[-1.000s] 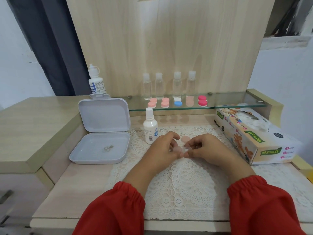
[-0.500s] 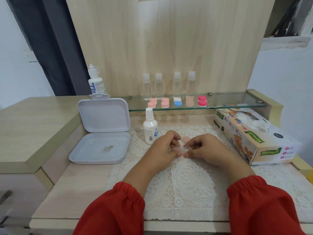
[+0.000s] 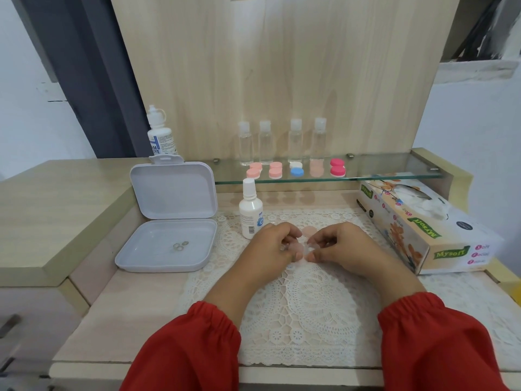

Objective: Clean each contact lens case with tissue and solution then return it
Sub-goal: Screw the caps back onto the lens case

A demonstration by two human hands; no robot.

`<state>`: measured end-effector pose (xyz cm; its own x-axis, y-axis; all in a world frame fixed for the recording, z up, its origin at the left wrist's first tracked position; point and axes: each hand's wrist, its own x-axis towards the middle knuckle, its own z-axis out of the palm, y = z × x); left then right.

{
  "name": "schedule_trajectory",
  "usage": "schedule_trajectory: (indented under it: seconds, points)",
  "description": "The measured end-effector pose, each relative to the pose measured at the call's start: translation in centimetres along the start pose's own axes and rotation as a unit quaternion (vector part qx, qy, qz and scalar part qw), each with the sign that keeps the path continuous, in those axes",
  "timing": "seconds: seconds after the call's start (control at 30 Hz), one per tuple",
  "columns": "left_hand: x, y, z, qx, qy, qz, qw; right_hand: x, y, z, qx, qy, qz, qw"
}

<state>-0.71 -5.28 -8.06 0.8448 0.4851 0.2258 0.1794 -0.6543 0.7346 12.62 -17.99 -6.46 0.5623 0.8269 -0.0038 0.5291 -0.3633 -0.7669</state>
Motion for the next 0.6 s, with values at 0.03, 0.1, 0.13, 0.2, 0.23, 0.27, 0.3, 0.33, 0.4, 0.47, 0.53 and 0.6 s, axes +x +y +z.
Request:
schedule_trajectory:
  seconds: [0.03,0.1,0.13,0.2,0.23,0.27,0.3,0.33,0.4,0.47,0.53,0.6]
  points:
    - [0.0,0.0,0.0,0.008,-0.001,0.001,1.000,-0.1,0.0,-0.1,-0.005,-0.008,-0.003,1.000]
    - [0.0,-0.1,0.0,0.031,0.002,0.005,0.999,-0.3,0.3,-0.4,-0.007,-0.027,-0.015,0.999]
    - [0.0,-0.2,-0.1,0.039,0.006,0.008,0.999,-0.3,0.5,-0.6,0.002,-0.024,-0.019,1.000]
    - [0.0,-0.3,-0.2,0.040,0.015,0.008,0.999,-0.1,1.0,-0.8,0.022,0.023,-0.029,0.999]
    - [0.0,-0.3,-0.3,0.039,0.019,0.004,0.999,0.2,1.3,-0.6,0.012,0.050,-0.038,0.998]
    - [0.0,-0.4,-0.3,0.039,0.021,0.000,0.999,0.5,1.6,-0.4,-0.016,0.064,-0.048,0.997]
    - [0.0,-0.4,-0.4,0.041,0.023,-0.002,0.999,0.9,1.9,-0.1,-0.053,0.061,-0.055,0.995]
    - [-0.1,-0.4,-0.4,0.042,0.025,-0.001,0.999,1.3,2.3,0.4,-0.088,0.051,-0.058,0.993]
    - [-0.1,-0.3,-0.4,0.043,0.025,0.004,0.999,1.7,2.5,0.9,-0.119,0.046,-0.046,0.991]
    - [-0.1,-0.3,-0.4,0.045,0.022,0.007,0.999,1.7,2.4,1.0,-0.118,0.063,-0.057,0.989]
    - [0.0,-0.4,-0.4,0.048,0.017,0.009,0.999,1.6,2.0,0.9,-0.107,0.085,-0.079,0.988]
    - [0.1,-0.5,-0.4,0.057,0.013,0.012,0.998,1.2,1.8,0.8,-0.063,0.101,-0.080,0.990]
